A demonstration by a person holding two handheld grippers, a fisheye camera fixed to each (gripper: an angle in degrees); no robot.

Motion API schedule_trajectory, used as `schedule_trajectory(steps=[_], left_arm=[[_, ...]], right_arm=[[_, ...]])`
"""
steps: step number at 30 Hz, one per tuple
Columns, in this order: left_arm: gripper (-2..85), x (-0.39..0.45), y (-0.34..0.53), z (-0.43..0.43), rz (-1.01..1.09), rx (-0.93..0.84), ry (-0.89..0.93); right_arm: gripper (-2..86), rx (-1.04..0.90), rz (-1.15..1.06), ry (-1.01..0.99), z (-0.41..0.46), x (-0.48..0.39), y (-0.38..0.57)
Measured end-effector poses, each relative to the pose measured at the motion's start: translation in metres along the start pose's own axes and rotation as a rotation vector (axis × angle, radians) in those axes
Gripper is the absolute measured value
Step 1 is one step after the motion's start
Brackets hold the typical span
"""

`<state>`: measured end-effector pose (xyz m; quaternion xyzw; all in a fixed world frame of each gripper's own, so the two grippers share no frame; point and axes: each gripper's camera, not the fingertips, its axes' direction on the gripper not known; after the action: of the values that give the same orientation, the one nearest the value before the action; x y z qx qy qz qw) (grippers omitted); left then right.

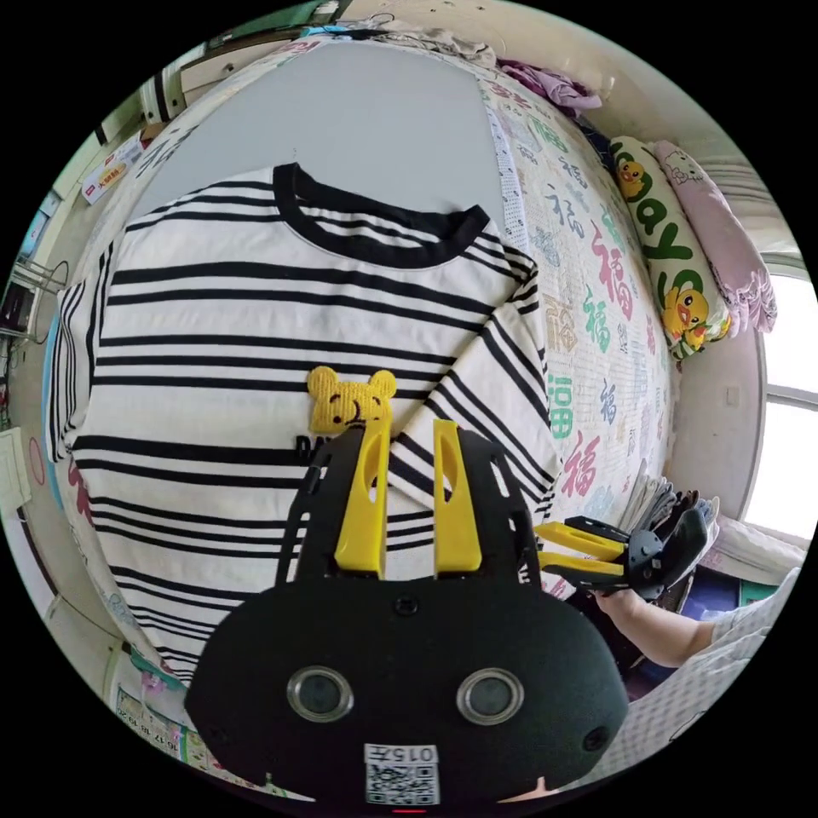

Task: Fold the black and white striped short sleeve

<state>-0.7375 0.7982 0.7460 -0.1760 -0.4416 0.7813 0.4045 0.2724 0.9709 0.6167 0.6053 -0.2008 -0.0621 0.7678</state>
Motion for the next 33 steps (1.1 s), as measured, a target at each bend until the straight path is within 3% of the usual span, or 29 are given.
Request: schedule_trajectory(steps=[7,19,26,29,33], left_arm=[[-0.2,-0.012,0.002,-0.003,0.001,-0.008,-0.04],[-0.5,-0.033,0.009,-0.003,0.078,0.019,-0.144],[-0.5,-0.027,0.019,0.002,0.239,0.053,-0.378],[-0.3,-0.043,0.02,0.0,0.254,0.062,-0.364],[0.5,-0.086,0.021,-0.009,0.24,0.102,-0.201]], right_arm=[[0.8,-0.086,0.035,0.109,0.041,-0.027,-0.031],[-0.3,-0.072,0.056,0.146,0.084,-0.063,-0.07],[-0.7,-0.113,0.003,0.286,0.115,-0.1,-0.102],[-0.8,-0.128,0.044,0.311,0.128,-0.109,-0.119],[0.0,-0.125,0.12,0.288,0.14,-0.119,-0.138]])
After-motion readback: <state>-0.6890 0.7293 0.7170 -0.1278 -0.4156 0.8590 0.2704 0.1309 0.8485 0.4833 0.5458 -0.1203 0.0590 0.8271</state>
